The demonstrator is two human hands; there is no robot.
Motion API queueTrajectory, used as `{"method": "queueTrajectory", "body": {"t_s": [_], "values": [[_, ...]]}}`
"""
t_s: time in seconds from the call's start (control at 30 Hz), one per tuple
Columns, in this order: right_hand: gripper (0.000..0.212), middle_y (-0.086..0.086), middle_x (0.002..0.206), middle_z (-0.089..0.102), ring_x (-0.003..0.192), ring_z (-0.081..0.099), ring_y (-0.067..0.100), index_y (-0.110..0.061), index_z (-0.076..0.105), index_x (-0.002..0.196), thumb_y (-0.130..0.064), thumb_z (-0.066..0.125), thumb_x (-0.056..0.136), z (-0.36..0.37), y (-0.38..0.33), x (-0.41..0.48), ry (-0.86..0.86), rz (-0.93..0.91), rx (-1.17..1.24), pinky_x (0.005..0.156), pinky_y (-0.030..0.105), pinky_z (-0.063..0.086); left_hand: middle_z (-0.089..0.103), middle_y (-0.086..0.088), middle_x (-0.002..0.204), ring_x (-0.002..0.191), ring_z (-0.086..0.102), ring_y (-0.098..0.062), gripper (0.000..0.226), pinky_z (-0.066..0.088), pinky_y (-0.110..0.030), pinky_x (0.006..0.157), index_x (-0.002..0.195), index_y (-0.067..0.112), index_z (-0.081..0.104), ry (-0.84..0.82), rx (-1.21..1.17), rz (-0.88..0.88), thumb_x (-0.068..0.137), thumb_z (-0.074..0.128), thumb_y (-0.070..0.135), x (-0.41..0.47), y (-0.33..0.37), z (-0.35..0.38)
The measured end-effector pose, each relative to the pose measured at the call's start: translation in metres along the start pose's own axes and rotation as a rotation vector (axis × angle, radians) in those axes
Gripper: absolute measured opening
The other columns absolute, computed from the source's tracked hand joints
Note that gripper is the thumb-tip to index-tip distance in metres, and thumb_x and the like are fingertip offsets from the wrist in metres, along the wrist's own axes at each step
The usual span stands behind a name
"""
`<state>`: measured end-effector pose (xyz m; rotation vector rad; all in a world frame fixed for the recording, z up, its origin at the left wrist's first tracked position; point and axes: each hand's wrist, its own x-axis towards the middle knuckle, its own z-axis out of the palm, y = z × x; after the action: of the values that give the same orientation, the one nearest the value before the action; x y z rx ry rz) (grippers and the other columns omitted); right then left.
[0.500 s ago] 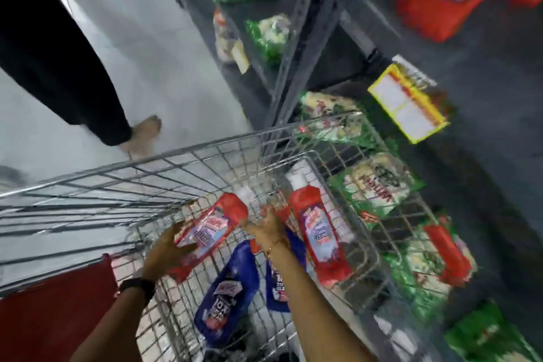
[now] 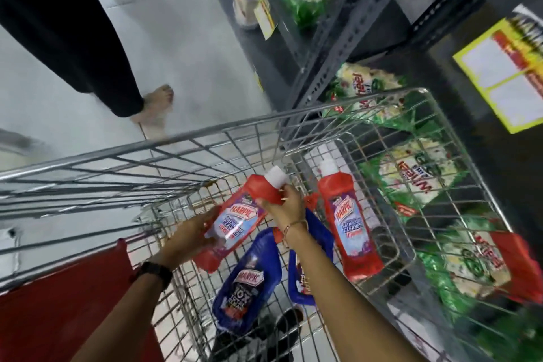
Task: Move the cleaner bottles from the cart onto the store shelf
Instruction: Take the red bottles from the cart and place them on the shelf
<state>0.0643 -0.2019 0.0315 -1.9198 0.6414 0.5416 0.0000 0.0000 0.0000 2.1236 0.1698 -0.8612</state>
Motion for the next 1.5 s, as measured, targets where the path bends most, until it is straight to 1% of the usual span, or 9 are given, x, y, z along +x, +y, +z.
{"method": "queueTrajectory", "body": {"t_s": [0.13,0.37,0.5,0.6,0.73,0.97,1.17,1.3,1.5], "values": [[0.057,0.016,0.113,0.062,0.101,0.059,0.028,-0.009,0.059,0.107,-0.018,0.085,0.057,-0.038,-0.025,-0.021,0.079,-0.137,0.004,0.086,0.042,0.051,0.058,0.006,0.113,0.089,0.061,-0.004,0.072,0.054,-0.015,0.063,0.129,0.048,0.029,0.009,-0.161,0.116,0.076,0.072,0.024,-0.01,0.032,0.005],[0.058,-0.005,0.1,0.052,0.087,0.054,0.003,-0.014,0.06,0.107,-0.018,0.086,0.055,-0.14,-0.089,-0.102,0.335,-0.47,-0.01,0.073,0.005,0.047,0.056,0.009,0.116,0.102,0.059,0.0,0.065,0.055,-0.018,0.076,0.12,0.057,0.04,0.121,-0.349,0.396,0.068,0.075,0.041,-0.034,0.14,0.007],[0.061,-0.025,0.097,0.044,0.088,0.051,-0.008,-0.014,0.061,0.109,-0.024,0.086,0.054,-0.21,-0.132,-0.168,0.567,-0.723,-0.038,0.081,0.013,0.048,0.056,0.013,0.12,0.109,0.056,-0.003,0.065,0.053,-0.033,0.09,0.129,0.043,0.042,0.209,-0.324,0.65,0.071,0.072,0.043,-0.054,0.229,-0.002],[0.058,-0.026,0.097,0.044,0.085,0.052,-0.001,-0.024,0.058,0.108,-0.028,0.084,0.056,-0.275,-0.172,-0.218,0.765,-0.906,-0.047,0.075,0.027,0.053,0.052,0.009,0.129,0.118,0.052,-0.01,0.067,0.048,-0.032,0.096,0.135,0.041,0.033,0.277,-0.268,0.898,0.076,0.061,0.055,-0.07,0.318,-0.014],[0.059,-0.005,0.096,0.048,0.081,0.047,0.0,-0.016,0.057,0.113,-0.024,0.081,0.059,-0.352,-0.213,-0.25,0.992,-1.073,-0.079,0.073,0.001,0.04,0.047,0.032,0.115,0.108,0.053,-0.001,0.07,0.047,-0.022,0.09,0.137,0.046,0.026,0.328,-0.234,1.116,0.077,0.059,0.059,-0.077,0.428,-0.02],[0.061,0.002,0.103,0.049,0.094,0.051,0.013,-0.011,0.059,0.114,-0.016,0.083,0.058,-0.424,-0.244,-0.219,1.011,-0.994,-0.115,0.082,0.002,0.038,0.056,-0.006,0.132,0.119,0.055,-0.021,0.084,0.047,-0.049,0.099,0.137,0.026,0.035,0.133,-0.424,1.043,0.065,0.078,0.036,-0.035,0.528,0.004],[0.062,0.009,0.104,0.053,0.09,0.05,0.013,-0.009,0.06,0.114,-0.016,0.084,0.057,-0.44,-0.251,-0.186,0.942,-0.915,-0.115,0.078,-0.005,0.034,0.058,0.002,0.124,0.104,0.058,0.004,0.083,0.05,-0.012,0.084,0.139,0.017,0.033,0.1,-0.46,0.996,0.069,0.078,0.02,-0.01,0.536,0.015],[0.06,0.013,0.114,0.055,0.098,0.056,0.019,-0.012,0.058,0.114,-0.015,0.082,0.059,-0.441,-0.25,-0.183,0.96,-0.875,-0.019,0.093,0.03,0.048,0.056,-0.001,0.125,0.111,0.056,-0.01,0.082,0.05,-0.019,0.091,0.139,0.013,0.031,0.067,-0.441,0.97,0.07,0.077,0.012,-0.008,0.545,0.014],[0.061,0.013,0.117,0.05,0.111,0.053,0.025,-0.006,0.051,0.122,-0.029,0.075,0.071,-0.414,-0.229,-0.181,1.128,-0.938,0.024,0.098,0.037,0.044,0.049,0.009,0.129,0.116,0.049,0.003,0.074,0.043,-0.005,0.087,0.138,0.032,0.029,0.22,-0.454,1.037,0.078,0.071,0.02,-0.037,0.513,0.015]]}}
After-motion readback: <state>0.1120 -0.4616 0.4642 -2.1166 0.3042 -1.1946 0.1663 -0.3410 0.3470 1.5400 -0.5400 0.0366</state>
